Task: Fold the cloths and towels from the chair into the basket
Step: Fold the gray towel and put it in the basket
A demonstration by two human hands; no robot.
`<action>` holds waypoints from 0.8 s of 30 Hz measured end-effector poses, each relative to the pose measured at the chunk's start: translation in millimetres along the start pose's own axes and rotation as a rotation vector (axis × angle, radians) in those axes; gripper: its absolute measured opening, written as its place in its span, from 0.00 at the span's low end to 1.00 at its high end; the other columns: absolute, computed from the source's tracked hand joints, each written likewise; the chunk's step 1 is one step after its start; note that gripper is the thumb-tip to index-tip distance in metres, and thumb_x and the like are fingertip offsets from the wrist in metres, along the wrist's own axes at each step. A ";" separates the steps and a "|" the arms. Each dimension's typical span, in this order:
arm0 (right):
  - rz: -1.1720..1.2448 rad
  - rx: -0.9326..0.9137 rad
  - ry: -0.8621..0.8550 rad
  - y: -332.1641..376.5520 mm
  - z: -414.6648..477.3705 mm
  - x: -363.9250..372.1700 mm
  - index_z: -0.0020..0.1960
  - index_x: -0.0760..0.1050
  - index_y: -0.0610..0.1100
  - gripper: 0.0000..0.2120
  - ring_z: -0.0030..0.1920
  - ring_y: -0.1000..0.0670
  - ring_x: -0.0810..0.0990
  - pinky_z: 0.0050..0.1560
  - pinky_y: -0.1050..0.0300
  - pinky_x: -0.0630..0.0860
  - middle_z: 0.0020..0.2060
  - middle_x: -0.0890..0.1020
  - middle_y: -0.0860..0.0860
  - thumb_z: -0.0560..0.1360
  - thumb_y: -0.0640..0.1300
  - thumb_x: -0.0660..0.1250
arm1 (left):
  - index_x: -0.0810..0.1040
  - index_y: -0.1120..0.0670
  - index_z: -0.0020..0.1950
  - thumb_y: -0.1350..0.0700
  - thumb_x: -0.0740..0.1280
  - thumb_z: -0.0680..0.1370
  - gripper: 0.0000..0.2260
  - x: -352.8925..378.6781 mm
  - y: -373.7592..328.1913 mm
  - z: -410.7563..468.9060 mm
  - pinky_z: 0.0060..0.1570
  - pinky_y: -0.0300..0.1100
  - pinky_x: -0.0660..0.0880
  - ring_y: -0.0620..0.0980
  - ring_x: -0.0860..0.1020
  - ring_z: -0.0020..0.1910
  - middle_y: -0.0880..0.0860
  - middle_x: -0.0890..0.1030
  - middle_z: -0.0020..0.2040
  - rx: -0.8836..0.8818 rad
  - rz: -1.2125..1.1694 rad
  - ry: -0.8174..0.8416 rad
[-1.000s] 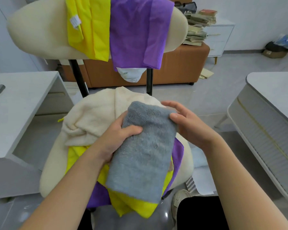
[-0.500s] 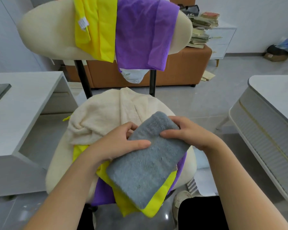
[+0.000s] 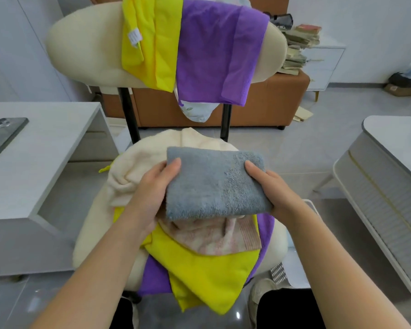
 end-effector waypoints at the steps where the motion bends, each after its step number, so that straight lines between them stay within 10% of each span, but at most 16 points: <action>1: 0.005 0.027 -0.036 -3.7 2.6 -2.2 0.55 0.76 0.42 0.13 0.40 0.52 0.84 0.39 0.61 0.80 0.40 0.85 0.50 0.77 0.50 0.63 | 0.78 0.54 0.57 0.47 0.62 0.76 0.16 5.6 1.1 -0.9 0.50 0.45 0.77 0.51 0.81 0.53 0.53 0.83 0.53 -0.031 -0.065 0.053; 5: 0.108 0.145 -0.093 -13.0 6.6 -10.4 0.56 0.76 0.41 0.15 0.42 0.49 0.83 0.41 0.56 0.80 0.45 0.84 0.46 0.78 0.51 0.63 | 0.76 0.53 0.62 0.59 0.63 0.73 0.17 17.3 -1.1 -1.7 0.42 0.40 0.79 0.49 0.80 0.49 0.53 0.82 0.52 -0.053 -0.185 0.230; 12: 0.070 0.080 -0.047 -6.3 2.0 -7.5 0.52 0.77 0.41 0.13 0.39 0.51 0.84 0.37 0.59 0.81 0.41 0.85 0.47 0.78 0.50 0.61 | 0.78 0.53 0.52 0.69 0.62 0.76 0.13 6.0 2.5 1.8 0.37 0.37 0.78 0.45 0.81 0.44 0.47 0.84 0.43 0.043 0.158 0.079; 15: -0.005 -0.047 -0.061 2.7 1.5 -10.3 0.53 0.76 0.41 0.11 0.41 0.52 0.84 0.40 0.59 0.81 0.43 0.84 0.47 0.77 0.47 0.62 | 0.81 0.54 0.43 0.62 0.57 0.79 0.14 -0.2 4.8 3.2 0.37 0.38 0.75 0.47 0.78 0.40 0.50 0.82 0.37 -0.068 0.054 0.035; 18: -0.143 -0.124 -0.093 3.9 1.7 -9.5 0.59 0.75 0.41 0.13 0.49 0.50 0.82 0.49 0.56 0.79 0.49 0.83 0.47 0.77 0.46 0.63 | 0.80 0.51 0.57 0.40 0.63 0.74 0.19 5.7 8.6 1.7 0.55 0.45 0.74 0.48 0.79 0.54 0.50 0.83 0.54 -0.115 0.080 0.130; 24: -0.359 -0.288 -0.287 12.3 5.0 -1.0 0.48 0.75 0.49 0.09 0.47 0.56 0.78 0.50 0.61 0.74 0.44 0.80 0.54 0.79 0.53 0.60 | 0.73 0.53 0.54 0.49 0.65 0.77 0.10 -13.4 -16.6 -3.5 0.51 0.45 0.74 0.50 0.78 0.51 0.49 0.79 0.49 0.288 0.553 -0.418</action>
Point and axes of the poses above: each hand's wrist, its own z-axis towards the middle knuckle, its own x-axis out of the palm, y = z × x, the point moved 8 cm from there along z, towards the middle knuckle
